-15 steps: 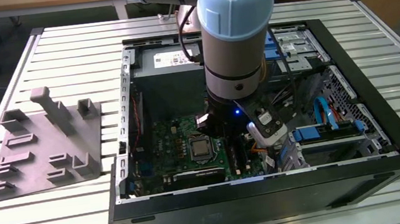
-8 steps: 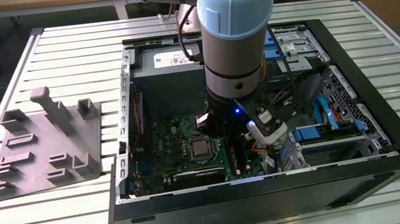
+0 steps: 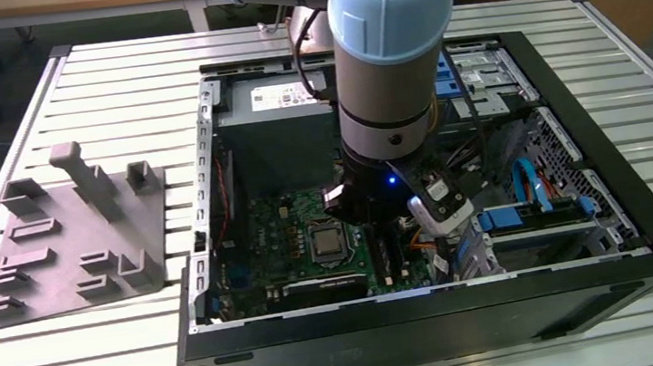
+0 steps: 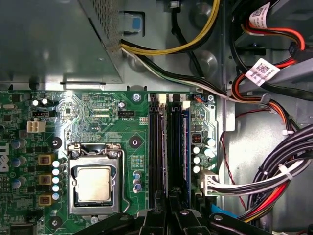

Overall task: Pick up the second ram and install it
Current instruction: 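Insert the second ram into the second slot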

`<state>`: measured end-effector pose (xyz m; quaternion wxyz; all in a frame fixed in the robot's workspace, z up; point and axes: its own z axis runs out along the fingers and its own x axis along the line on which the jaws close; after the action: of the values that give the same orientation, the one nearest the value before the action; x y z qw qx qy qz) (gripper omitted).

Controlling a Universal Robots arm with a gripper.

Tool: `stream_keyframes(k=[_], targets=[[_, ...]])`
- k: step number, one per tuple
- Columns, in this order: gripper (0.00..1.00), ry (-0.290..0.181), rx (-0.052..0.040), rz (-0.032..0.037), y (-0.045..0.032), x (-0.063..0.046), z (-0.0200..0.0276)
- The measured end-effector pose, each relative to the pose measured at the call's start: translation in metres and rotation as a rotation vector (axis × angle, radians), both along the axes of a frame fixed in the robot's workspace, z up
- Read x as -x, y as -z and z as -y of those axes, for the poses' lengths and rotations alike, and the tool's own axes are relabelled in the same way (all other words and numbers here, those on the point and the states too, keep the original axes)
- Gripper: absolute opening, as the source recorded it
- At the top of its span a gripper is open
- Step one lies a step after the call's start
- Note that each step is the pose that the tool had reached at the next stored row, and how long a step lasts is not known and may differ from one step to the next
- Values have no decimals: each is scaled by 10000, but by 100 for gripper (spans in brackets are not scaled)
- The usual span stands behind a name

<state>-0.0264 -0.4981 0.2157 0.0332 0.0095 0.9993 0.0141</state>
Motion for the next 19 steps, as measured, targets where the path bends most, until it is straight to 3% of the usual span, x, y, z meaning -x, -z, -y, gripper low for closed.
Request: stream_keyframes(k=[19], targets=[[14, 1, -118, 1, -4, 22, -5]])
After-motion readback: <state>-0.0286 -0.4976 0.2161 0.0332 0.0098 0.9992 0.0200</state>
